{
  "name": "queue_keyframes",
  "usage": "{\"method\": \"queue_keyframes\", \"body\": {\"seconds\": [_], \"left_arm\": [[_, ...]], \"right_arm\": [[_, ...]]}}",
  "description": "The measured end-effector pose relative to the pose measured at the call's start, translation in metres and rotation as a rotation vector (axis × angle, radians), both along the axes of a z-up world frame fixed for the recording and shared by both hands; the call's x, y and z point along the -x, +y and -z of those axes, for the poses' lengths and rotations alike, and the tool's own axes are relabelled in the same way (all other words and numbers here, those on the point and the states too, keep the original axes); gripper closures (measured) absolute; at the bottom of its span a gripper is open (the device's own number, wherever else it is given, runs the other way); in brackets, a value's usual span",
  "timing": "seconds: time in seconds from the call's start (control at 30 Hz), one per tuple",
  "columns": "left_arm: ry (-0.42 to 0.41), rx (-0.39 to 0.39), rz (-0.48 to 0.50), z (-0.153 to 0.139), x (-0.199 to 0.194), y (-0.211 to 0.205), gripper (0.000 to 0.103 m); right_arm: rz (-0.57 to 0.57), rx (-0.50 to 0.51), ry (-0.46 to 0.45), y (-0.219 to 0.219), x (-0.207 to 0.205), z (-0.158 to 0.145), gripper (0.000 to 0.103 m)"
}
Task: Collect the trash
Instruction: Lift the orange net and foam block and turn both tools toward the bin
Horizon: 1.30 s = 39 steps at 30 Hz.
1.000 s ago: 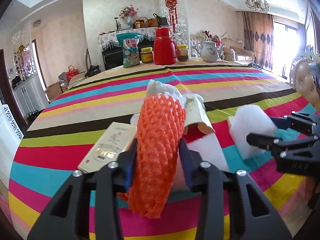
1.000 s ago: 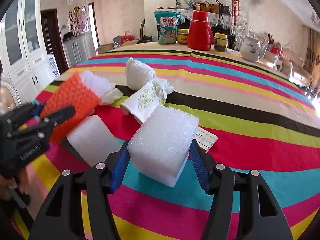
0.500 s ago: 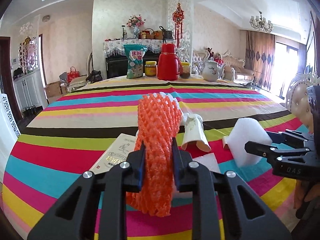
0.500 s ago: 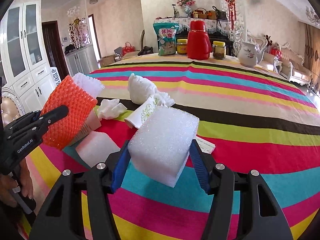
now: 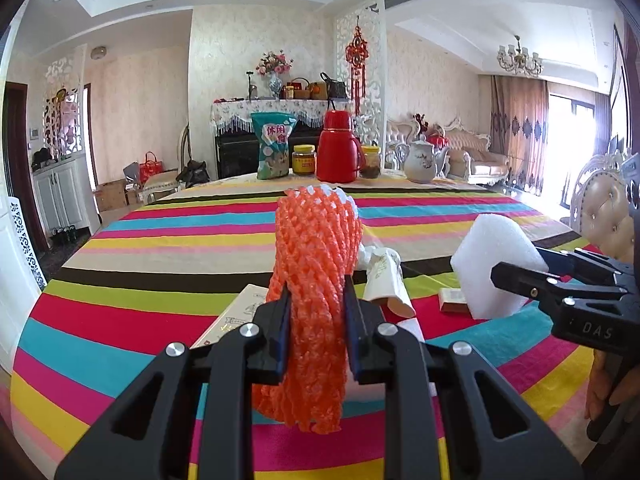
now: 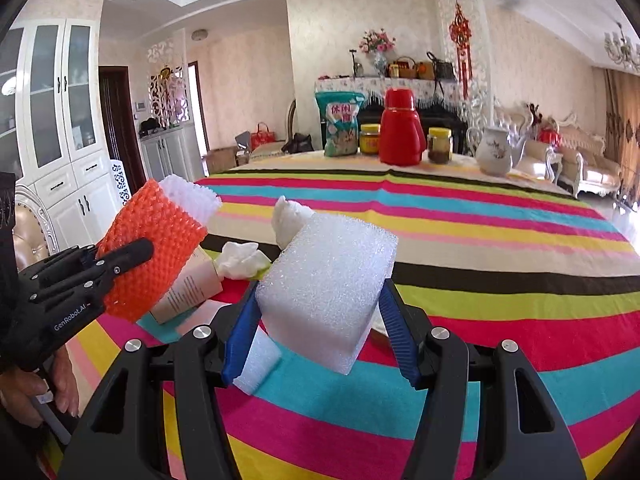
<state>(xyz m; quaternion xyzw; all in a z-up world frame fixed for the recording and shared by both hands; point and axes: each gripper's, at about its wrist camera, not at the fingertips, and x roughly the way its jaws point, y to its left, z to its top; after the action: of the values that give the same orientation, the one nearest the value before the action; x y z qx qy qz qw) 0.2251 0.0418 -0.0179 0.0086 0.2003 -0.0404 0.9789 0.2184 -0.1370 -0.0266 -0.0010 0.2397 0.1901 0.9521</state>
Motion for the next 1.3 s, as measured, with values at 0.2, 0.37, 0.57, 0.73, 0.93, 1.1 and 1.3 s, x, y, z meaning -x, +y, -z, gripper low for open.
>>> {"method": "queue_keyframes", "body": {"seconds": [0.2,0.37,0.57,0.73,0.93,1.1,1.3], "left_arm": [[-0.034,-0.003,-0.014,0.003,0.012,0.002,0.081],[-0.075,0.011,-0.026,-0.002,0.021,0.005,0.081],[-0.135,0.015,-0.033,-0.009,0.033,0.008,0.081],[-0.146,0.002,-0.033,-0.011,0.036,0.009,0.081],[-0.155,-0.011,-0.059,-0.015,0.039,0.008,0.081],[-0.132,-0.022,-0.108,-0.013,0.038,0.012,0.081],[-0.125,-0.032,-0.174,-0.023,0.049,0.023,0.081]], "right_arm": [[-0.01,0.031,-0.006,0.009,0.002,0.004,0.047],[-0.005,0.058,-0.037,0.012,0.006,0.002,0.047],[0.008,0.055,-0.06,0.01,0.008,0.001,0.047],[-0.002,0.043,-0.078,0.011,0.014,-0.002,0.047],[-0.016,0.019,-0.146,0.013,0.029,-0.015,0.047],[-0.026,0.027,-0.174,0.017,0.033,-0.02,0.047],[-0.047,-0.012,-0.144,0.02,0.029,-0.027,0.047]]}}
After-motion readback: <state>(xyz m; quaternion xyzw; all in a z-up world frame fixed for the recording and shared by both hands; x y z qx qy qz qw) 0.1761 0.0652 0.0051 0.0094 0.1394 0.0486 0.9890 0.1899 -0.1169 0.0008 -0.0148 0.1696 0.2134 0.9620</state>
